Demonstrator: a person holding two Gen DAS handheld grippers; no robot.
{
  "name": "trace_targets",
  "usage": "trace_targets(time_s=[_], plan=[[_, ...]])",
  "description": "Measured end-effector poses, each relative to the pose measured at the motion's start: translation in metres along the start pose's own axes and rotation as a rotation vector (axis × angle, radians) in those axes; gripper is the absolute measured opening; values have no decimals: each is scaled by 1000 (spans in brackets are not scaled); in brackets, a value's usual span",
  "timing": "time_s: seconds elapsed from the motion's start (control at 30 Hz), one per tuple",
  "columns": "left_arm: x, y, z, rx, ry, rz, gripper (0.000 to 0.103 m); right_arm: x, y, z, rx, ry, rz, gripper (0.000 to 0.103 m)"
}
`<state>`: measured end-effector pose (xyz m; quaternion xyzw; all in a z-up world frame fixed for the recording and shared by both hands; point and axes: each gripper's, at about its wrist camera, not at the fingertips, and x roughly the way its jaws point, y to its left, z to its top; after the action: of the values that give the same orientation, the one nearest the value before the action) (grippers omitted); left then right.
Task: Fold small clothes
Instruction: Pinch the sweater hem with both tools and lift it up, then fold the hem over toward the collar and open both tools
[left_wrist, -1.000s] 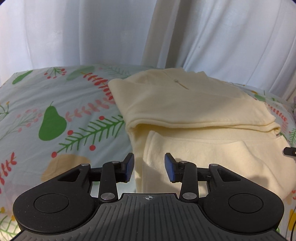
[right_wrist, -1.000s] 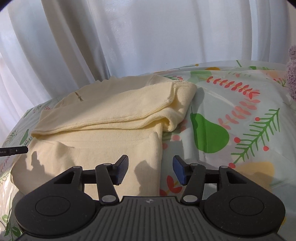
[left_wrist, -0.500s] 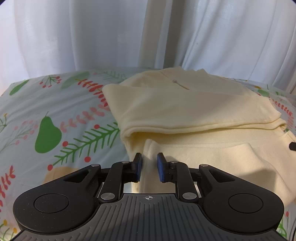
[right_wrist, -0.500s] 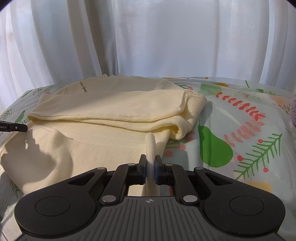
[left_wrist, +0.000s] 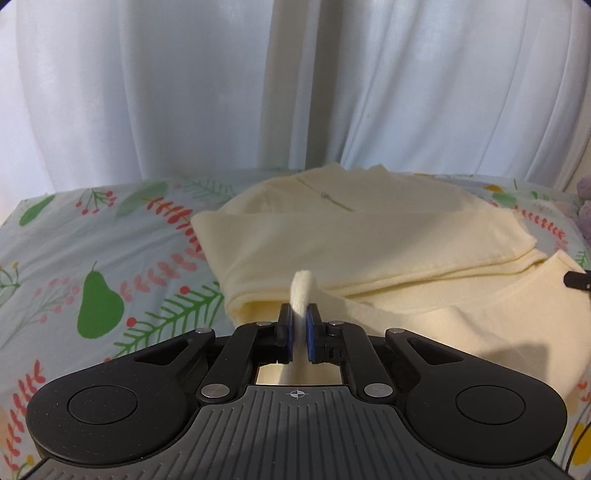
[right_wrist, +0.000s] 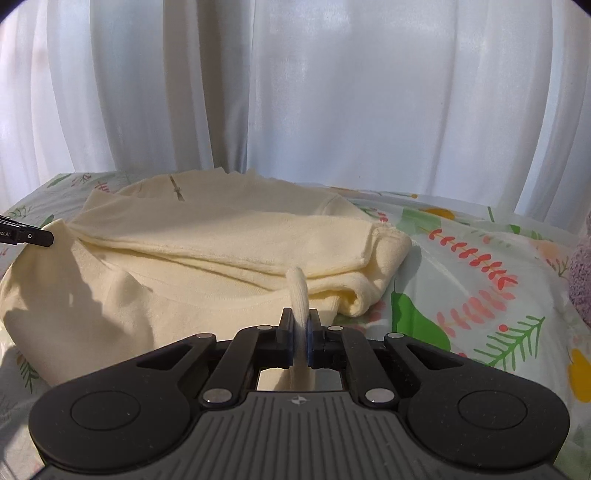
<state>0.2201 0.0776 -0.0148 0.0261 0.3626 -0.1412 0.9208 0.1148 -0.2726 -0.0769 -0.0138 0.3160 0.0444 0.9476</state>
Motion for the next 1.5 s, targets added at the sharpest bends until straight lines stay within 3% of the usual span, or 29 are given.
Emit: trace_targets(time_s=[0.1, 0.2, 0.3, 0.43, 0.47, 0.53, 0.57, 0.6, 0.67, 0.73, 0.77, 0.87, 1.0, 1.13, 1.23, 1.37, 1.47, 1.5], plan=[[-10, 5, 29, -6, -91, -2, 9, 0, -5, 25, -6, -67, -22, 6], [11, 12, 55, -11, -140, 51, 9, 24, -10, 49, -2, -94, -66, 6], [50, 21, 68, -62, -105, 70, 9, 63, -20, 64, 59, -68, -83, 6], [97, 24, 58, -67, 0, 59, 10, 106, -28, 60, 101, 4, -72, 7], [103, 23, 53, -66, 27, 48, 13, 113, -28, 57, 97, 32, -73, 7], [101, 20, 42, -54, 30, 6, 29, 117, -27, 49, 78, 64, -76, 11], [96, 17, 37, -25, 13, -24, 47, 112, -26, 45, 62, 49, -71, 18], [94, 14, 33, 5, 4, -29, 54, 107, -25, 44, 47, 45, -63, 23], [95, 2, 24, 96, -1, 8, 47, 100, -23, 40, 17, 28, -47, 28], [100, -3, 22, 140, 9, 59, 20, 100, -17, 38, -31, 32, -48, 25], [102, -4, 22, 144, 16, 83, 9, 102, -13, 37, -62, 45, -57, 9], [87, -3, 38, 128, -36, 85, 8, 103, -3, 40, -121, 53, -82, 7], [67, 1, 83, 111, -187, 71, 8, 89, -1, 76, -124, -69, -126, 7], [91, 5, 122, 74, -263, 168, 8, 117, -4, 114, -123, -141, -237, 7], [127, 13, 135, -5, -260, 204, 9, 154, -10, 127, -87, -138, -290, 7], [177, 13, 127, -21, -159, 265, 10, 194, -14, 124, -39, -84, -316, 7], [198, 17, 113, -41, -91, 319, 15, 207, -17, 116, -11, -41, -323, 8], [199, 20, 110, -59, -76, 320, 23, 207, -19, 114, 8, -20, -324, 8]])
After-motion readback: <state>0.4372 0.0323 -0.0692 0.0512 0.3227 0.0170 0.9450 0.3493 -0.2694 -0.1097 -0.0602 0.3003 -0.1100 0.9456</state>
